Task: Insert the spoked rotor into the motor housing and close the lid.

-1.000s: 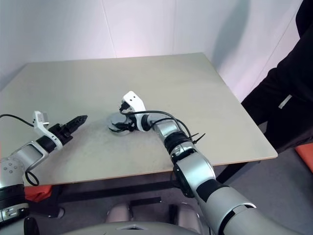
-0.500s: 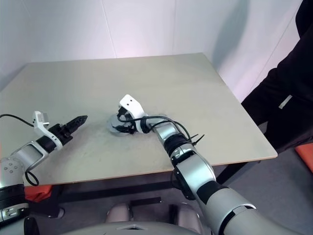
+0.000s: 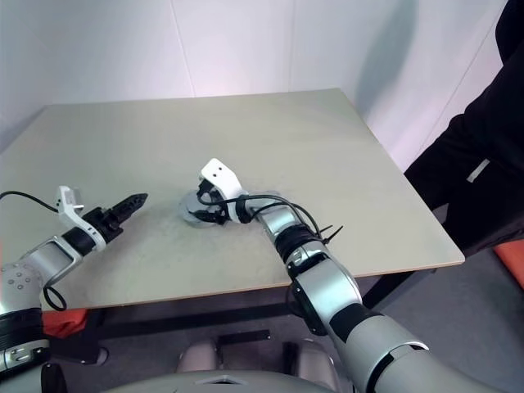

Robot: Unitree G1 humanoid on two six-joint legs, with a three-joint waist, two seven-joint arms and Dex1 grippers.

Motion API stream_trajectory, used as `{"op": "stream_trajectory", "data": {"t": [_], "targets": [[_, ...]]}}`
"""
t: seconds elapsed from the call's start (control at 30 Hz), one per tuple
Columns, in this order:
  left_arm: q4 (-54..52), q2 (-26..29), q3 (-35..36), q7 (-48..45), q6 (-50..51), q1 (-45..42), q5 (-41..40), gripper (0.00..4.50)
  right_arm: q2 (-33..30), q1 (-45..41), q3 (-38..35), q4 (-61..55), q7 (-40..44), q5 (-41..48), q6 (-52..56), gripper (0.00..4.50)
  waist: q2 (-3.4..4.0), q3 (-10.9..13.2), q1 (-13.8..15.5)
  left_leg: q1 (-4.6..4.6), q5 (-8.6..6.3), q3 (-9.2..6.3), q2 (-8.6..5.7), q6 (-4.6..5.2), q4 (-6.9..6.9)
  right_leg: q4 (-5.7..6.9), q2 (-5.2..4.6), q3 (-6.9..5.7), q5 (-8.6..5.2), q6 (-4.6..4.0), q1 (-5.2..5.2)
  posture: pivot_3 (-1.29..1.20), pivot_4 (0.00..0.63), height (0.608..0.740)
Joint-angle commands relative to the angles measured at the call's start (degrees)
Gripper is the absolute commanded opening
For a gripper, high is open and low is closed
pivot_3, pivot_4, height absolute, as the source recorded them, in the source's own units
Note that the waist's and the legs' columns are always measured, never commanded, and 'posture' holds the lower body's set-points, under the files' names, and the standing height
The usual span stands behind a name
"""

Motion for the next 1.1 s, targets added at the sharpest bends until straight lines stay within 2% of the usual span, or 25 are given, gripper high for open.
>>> {"op": "stream_trajectory", "data": {"t": [0.03, 1.1], "targets": [[-1.39, 0.13, 0.31, -0.3, -0.67, -0.85, -0.22, 3.71, 0.04, -0.51, 0.04, -0.06, 0.38, -0.72, -0.38, 3.03, 0.0, 0.0, 0.03, 0.0, 0.0, 0.0, 0.0, 0.0, 0.01, 0.0, 0.0, 0.0, 0.0, 0.0, 0.01, 0.0, 0.0, 0.74], [-1.18, -0.49, -0.52, -0.6, -0.6, -0.85, 0.24, 3.71, -3.95, 1.25, 1.47, -1.35, 3.59, -2.24, -0.69, 3.03, -0.02, -0.01, 0.5, -0.05, -0.04, -0.01, -0.02, 0.06, 0.06, -0.03, -0.02, 0.0, 0.0, 0.0, 0.08, 0.0, 0.0, 0.74]]}}
